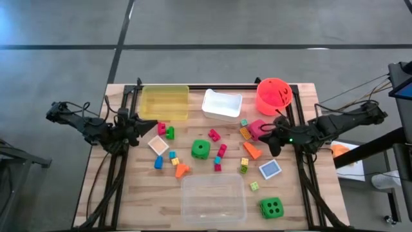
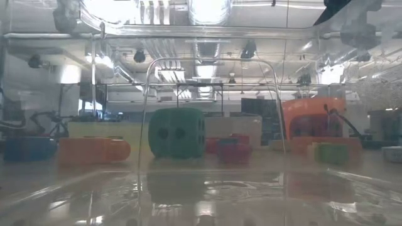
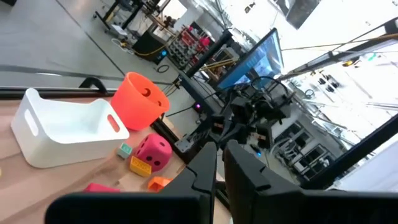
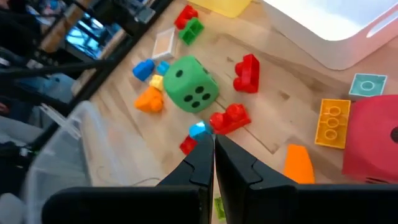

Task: Pick & Place Toys
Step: Put the orange game piece into the white bin

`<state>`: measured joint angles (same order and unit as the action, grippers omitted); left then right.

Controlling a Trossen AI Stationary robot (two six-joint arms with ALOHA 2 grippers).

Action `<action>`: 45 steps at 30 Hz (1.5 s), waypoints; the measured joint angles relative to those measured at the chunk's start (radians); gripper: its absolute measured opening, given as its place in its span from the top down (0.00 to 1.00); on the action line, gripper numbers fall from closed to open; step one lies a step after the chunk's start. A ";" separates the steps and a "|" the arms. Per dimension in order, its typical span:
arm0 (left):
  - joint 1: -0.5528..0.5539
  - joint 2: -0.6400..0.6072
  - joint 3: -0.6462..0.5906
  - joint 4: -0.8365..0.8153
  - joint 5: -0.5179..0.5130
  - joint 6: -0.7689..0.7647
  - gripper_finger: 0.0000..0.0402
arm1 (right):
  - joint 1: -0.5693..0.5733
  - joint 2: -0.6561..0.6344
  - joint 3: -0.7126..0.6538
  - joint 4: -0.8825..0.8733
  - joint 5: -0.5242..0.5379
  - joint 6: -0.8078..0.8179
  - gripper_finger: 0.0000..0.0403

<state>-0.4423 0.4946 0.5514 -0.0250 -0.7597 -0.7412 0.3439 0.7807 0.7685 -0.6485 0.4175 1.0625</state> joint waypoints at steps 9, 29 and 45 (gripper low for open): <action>0.012 0.000 0.000 -0.017 0.000 0.007 0.93 | -0.005 0.126 0.000 0.015 0.000 -0.011 0.74; 0.019 0.000 0.000 -0.054 0.000 -0.026 0.93 | -0.004 0.339 0.000 -0.113 -0.035 0.009 0.33; 0.023 0.000 0.000 -0.055 0.001 -0.041 0.93 | 0.005 0.601 0.000 -0.120 -0.034 -0.031 0.33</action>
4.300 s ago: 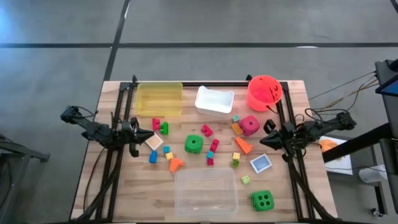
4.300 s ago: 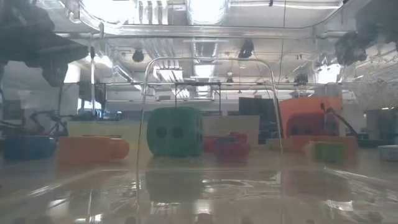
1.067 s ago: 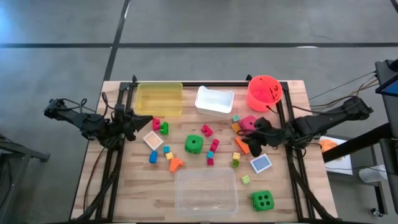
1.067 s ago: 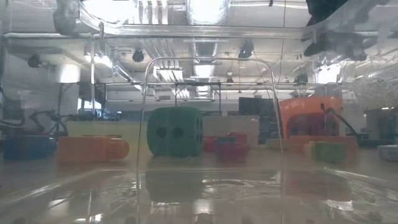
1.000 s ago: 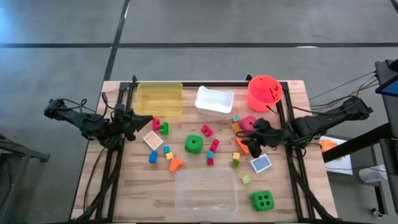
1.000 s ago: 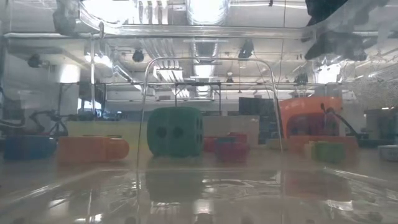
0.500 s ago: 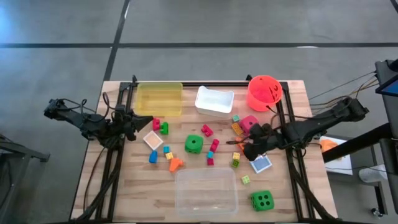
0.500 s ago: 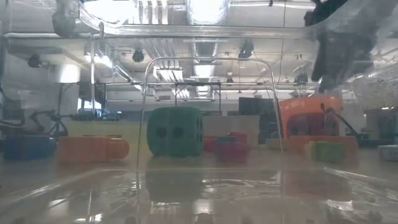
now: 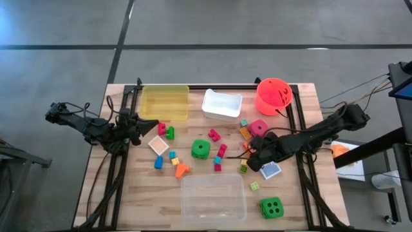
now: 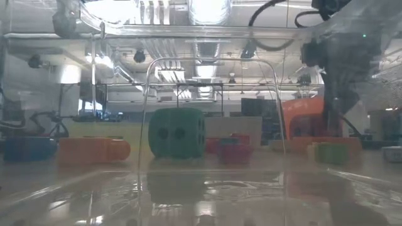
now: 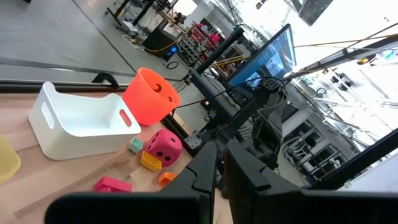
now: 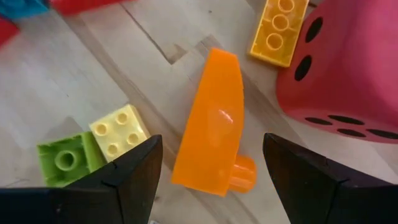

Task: Pick & Place Toys
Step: Put the orange game piece into the white bin

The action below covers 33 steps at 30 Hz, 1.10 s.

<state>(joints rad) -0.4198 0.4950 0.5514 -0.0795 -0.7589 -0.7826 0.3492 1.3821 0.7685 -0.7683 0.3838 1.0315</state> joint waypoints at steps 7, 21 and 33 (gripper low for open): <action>0.000 0.000 0.000 -0.001 0.000 0.000 0.93 | 0.000 0.055 0.000 0.009 0.008 -0.025 0.33; 0.000 0.000 0.000 -0.002 0.000 0.021 0.93 | -0.001 0.129 -0.040 0.090 0.010 -0.141 0.33; 0.000 0.000 0.000 -0.002 0.000 0.023 0.93 | -0.003 0.149 -0.078 0.154 -0.018 -0.219 0.33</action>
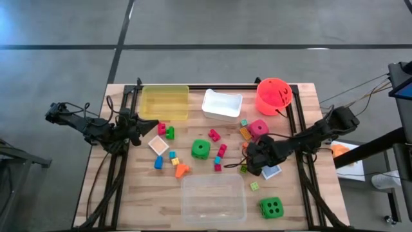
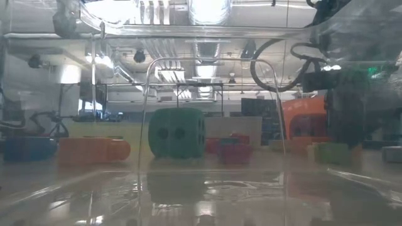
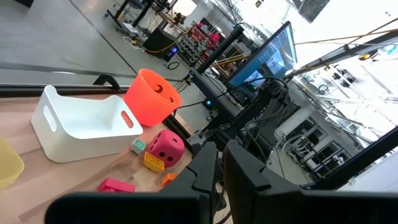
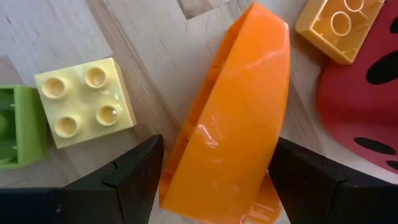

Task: Pick & Place Toys
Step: Put the orange game piece into the white bin

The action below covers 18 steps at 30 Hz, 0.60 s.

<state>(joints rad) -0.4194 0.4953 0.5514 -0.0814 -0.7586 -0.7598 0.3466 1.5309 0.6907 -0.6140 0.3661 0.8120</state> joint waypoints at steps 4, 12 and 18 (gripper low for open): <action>0.000 0.000 0.000 0.000 0.000 0.000 0.93 | 0.000 -0.002 -0.002 0.000 0.000 -0.001 0.41; 0.000 0.000 0.000 0.000 0.000 0.000 0.93 | -0.001 -0.005 -0.002 -0.009 0.006 0.005 0.59; 0.000 0.000 0.000 0.000 0.000 0.000 0.93 | -0.001 -0.034 0.012 -0.052 -0.054 0.011 0.59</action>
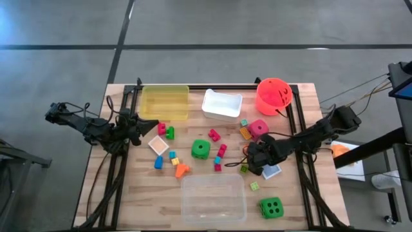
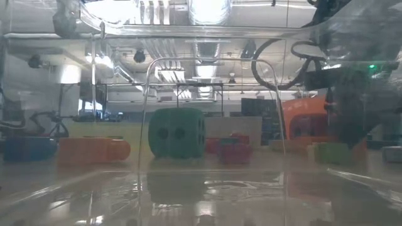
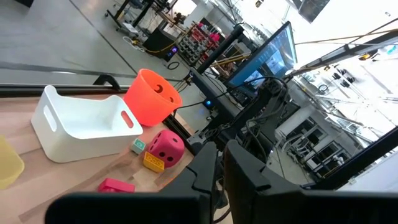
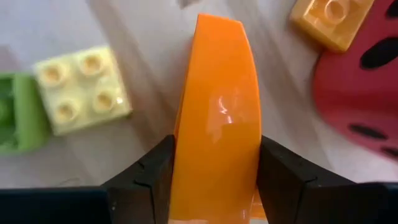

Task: Pick & Place Toys
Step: Put the orange game piece into the white bin

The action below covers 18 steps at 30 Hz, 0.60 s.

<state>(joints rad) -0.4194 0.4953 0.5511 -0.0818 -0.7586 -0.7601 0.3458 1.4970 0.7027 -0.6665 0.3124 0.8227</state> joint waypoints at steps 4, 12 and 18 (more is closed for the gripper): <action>0.000 0.000 0.000 0.000 0.000 0.000 0.93 | 0.001 -0.049 0.037 -0.076 -0.046 -0.002 0.59; 0.000 0.000 0.000 0.000 0.000 0.000 0.93 | -0.010 -0.187 0.225 -0.320 -0.051 -0.001 0.59; 0.003 0.000 0.000 -0.001 -0.009 0.000 0.93 | -0.119 -0.226 0.397 -0.378 -0.025 -0.038 0.59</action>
<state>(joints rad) -0.4167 0.4950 0.5510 -0.0826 -0.7673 -0.7601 0.2269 1.2713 1.1001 -1.0440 0.2871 0.7851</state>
